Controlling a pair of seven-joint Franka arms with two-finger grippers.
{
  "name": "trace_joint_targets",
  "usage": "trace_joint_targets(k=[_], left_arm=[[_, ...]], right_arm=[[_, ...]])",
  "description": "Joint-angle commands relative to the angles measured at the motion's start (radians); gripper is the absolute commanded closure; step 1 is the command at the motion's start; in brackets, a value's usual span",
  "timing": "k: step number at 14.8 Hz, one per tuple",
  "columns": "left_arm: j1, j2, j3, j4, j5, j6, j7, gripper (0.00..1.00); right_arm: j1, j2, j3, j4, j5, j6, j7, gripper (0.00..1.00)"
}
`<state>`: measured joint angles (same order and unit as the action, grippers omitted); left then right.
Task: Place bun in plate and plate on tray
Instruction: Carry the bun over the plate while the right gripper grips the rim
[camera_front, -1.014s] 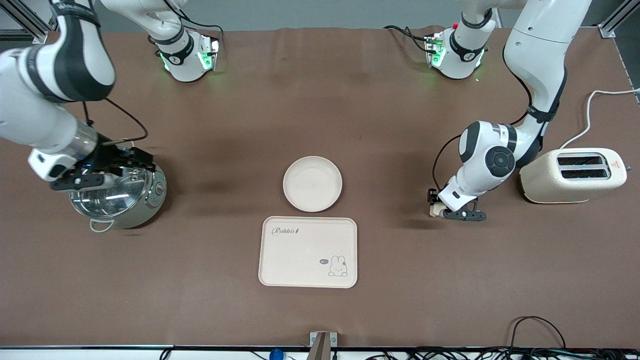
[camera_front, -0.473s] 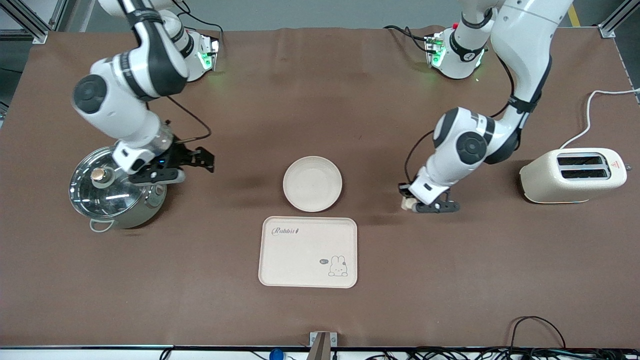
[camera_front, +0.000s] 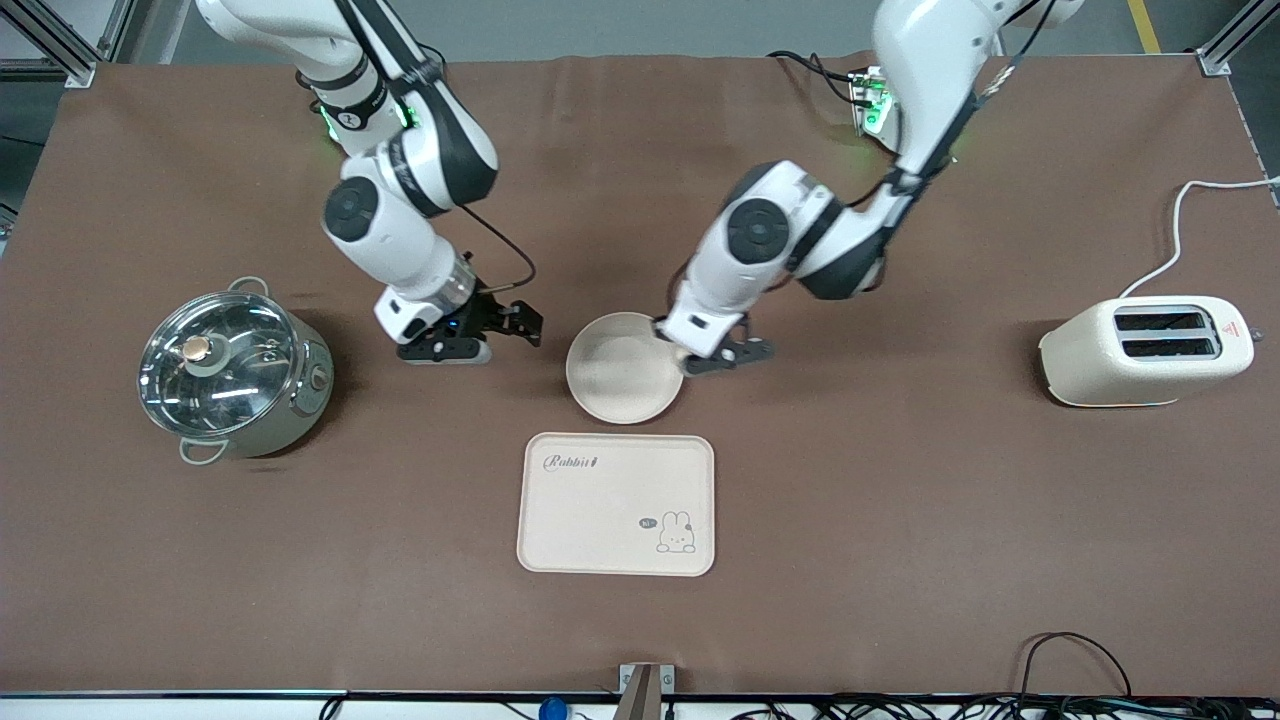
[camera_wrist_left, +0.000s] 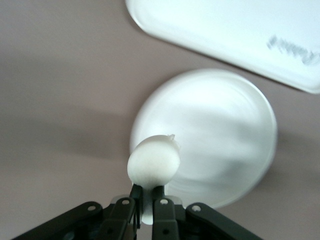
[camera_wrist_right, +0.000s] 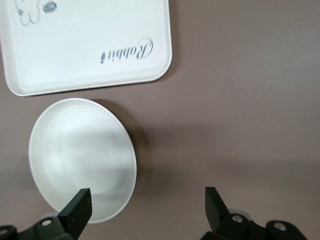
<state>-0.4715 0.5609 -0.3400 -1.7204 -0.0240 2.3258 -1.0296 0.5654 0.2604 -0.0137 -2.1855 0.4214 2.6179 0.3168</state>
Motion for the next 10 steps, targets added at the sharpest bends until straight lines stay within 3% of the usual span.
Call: trace_joint_targets(k=[1,3,4,5,6,7,10], left_arm=[[-0.059,0.160,0.018,0.159,0.001,-0.002,-0.082,0.86],[-0.064,0.186,0.026,0.162,0.006,0.058,-0.086,0.67],[-0.062,0.192,0.029,0.160,0.007,0.061,-0.086,0.47],[-0.062,0.195,0.033,0.159,0.010,0.063,-0.086,0.35],[-0.058,0.194,0.033,0.159,0.027,0.063,-0.086,0.11],[-0.056,0.192,0.033,0.159,0.045,0.063,-0.086,0.00],[-0.047,0.186,0.036,0.162,0.052,0.060,-0.086,0.00]], right_arm=[[0.051,0.083,-0.009,-0.010,0.092,0.109,0.008,0.00],[0.090,0.132,-0.011,-0.010,0.143,0.204,0.008,0.00],[0.094,0.152,-0.011,-0.008,0.148,0.230,0.010,0.00],[0.094,0.163,-0.009,-0.008,0.148,0.253,0.010,0.00],[0.097,0.172,-0.009,-0.007,0.149,0.258,0.010,0.00],[0.099,0.189,-0.009,0.000,0.169,0.264,0.010,0.02],[0.151,0.221,-0.011,0.016,0.227,0.303,0.010,0.08]])
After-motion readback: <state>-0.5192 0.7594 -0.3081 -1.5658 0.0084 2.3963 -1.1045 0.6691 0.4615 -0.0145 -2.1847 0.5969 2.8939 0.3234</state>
